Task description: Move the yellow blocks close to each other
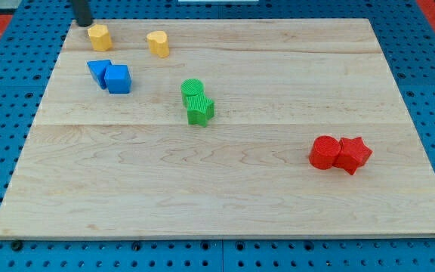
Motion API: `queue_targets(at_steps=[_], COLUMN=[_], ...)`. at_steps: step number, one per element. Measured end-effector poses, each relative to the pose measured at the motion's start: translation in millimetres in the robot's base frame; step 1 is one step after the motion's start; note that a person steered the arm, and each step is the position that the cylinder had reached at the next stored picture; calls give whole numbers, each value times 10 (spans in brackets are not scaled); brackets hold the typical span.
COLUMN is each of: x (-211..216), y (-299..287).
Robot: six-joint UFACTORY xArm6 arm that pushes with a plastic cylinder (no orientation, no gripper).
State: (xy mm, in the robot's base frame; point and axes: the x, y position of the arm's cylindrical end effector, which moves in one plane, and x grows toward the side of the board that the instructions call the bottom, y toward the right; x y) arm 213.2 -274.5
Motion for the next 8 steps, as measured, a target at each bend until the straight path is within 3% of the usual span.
queue_targets(at_steps=[1,2,3,4,5,6,8], x=[365,394,394,393,710,991,689], y=[345,1140,1395,932,1020,1686,1768])
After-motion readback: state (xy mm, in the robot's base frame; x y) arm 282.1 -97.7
